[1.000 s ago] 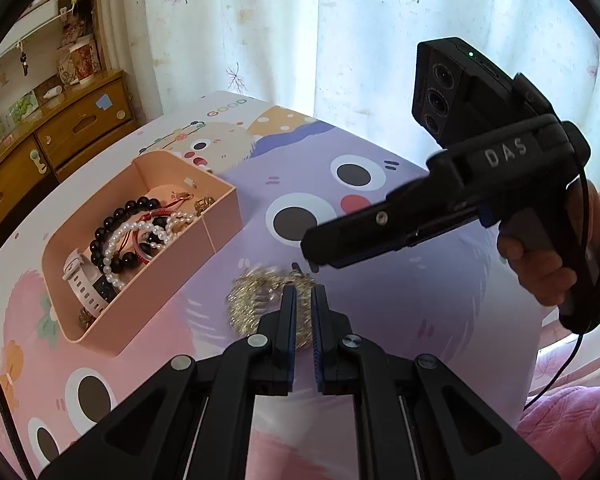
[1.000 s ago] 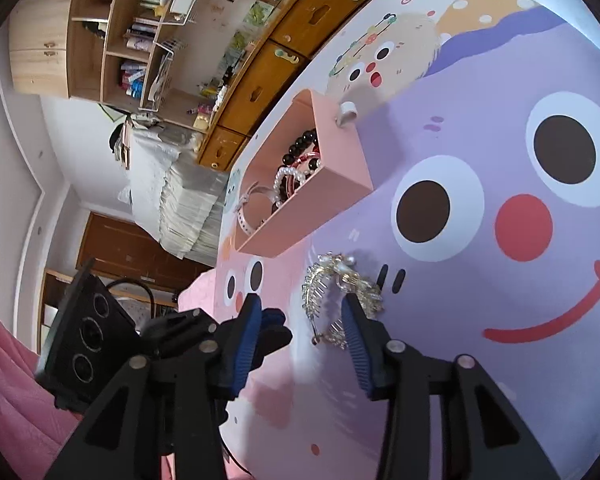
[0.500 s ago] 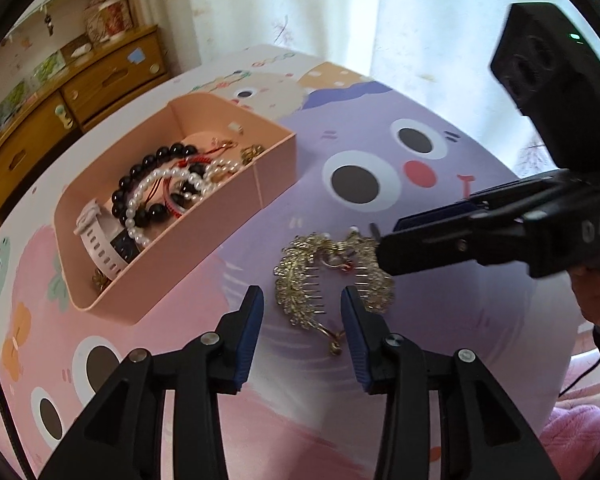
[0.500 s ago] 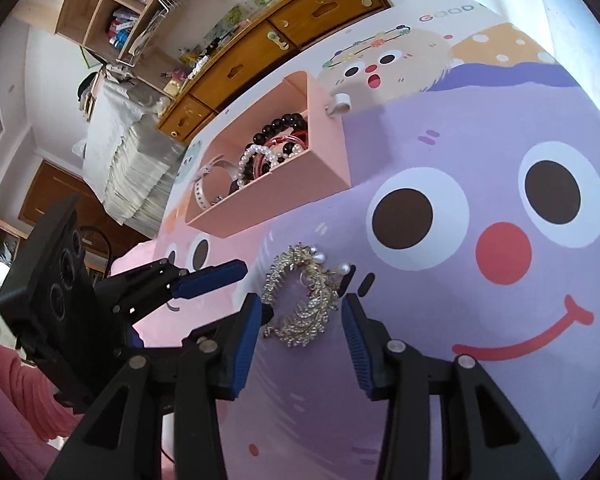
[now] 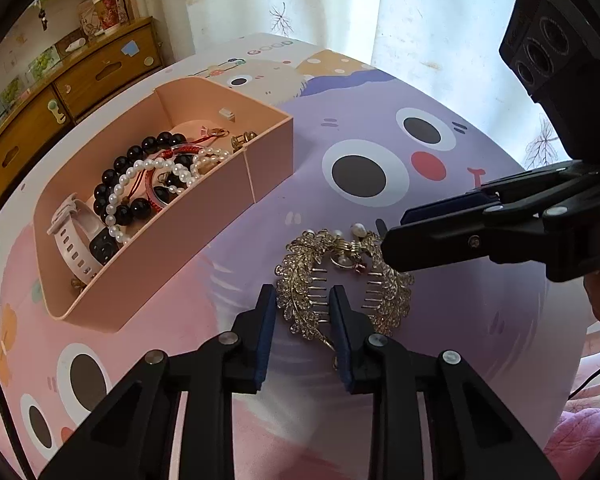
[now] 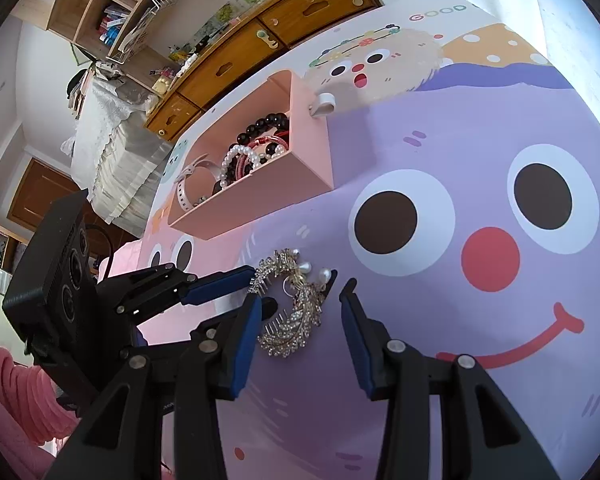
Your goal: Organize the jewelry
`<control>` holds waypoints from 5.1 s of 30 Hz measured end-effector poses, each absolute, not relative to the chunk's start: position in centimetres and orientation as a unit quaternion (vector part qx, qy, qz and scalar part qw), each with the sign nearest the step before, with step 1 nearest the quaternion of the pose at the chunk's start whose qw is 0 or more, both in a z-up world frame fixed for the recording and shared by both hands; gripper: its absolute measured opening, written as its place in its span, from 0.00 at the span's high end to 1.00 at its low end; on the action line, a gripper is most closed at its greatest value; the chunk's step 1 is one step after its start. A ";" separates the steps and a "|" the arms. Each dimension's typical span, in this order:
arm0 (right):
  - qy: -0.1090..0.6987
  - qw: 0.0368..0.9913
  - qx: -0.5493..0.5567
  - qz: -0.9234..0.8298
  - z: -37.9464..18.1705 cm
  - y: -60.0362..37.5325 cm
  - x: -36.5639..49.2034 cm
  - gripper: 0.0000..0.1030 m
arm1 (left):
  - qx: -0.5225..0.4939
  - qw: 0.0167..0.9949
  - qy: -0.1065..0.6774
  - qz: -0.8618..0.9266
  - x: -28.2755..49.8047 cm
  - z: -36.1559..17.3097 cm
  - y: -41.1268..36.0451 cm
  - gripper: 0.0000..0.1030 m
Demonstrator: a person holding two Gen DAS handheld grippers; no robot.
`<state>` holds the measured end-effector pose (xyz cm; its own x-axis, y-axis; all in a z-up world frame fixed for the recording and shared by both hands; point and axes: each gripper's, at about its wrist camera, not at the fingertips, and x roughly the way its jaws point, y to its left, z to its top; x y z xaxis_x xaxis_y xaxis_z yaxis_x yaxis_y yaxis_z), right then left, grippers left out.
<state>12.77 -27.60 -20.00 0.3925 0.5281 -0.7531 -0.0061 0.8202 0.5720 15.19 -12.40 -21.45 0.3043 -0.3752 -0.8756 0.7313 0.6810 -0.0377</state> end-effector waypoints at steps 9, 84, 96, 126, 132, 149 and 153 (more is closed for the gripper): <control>0.512 0.804 0.258 0.159 -19.6 -28.0 12.1 0.59 | 0.167 0.811 0.437 -0.351 15.3 -17.5 -11.0 0.77; 0.411 0.900 0.043 0.138 -10.0 -19.7 20.5 0.98 | 0.037 0.879 0.439 -0.183 21.8 -13.2 2.6 0.41; 0.404 0.901 0.032 0.153 -11.4 -20.0 20.2 0.95 | -0.008 0.884 0.448 -0.135 15.1 -12.9 2.9 0.31; 0.540 0.830 0.113 0.077 -1.6 -24.4 -4.1 0.08 | -0.050 0.863 0.503 -0.011 -1.7 -0.3 -3.0 0.08; 0.493 0.862 0.099 0.066 0.0 -24.1 -6.6 0.08 | -0.019 0.869 0.494 0.013 -4.1 -0.7 -3.6 0.03; 0.442 0.891 0.077 0.072 2.3 -22.3 -7.2 0.00 | 0.016 0.885 0.464 0.032 -5.4 0.5 -3.1 0.01; 0.445 0.889 0.072 0.078 2.2 -21.8 -6.7 0.00 | 0.032 0.889 0.455 0.026 -5.4 0.8 -3.7 0.01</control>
<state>-6.74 -21.76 2.24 0.5920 0.2026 -0.7801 -0.0736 0.9774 0.1980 -5.44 -3.68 0.84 0.5842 0.0765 -0.8080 -0.0175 0.9965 0.0817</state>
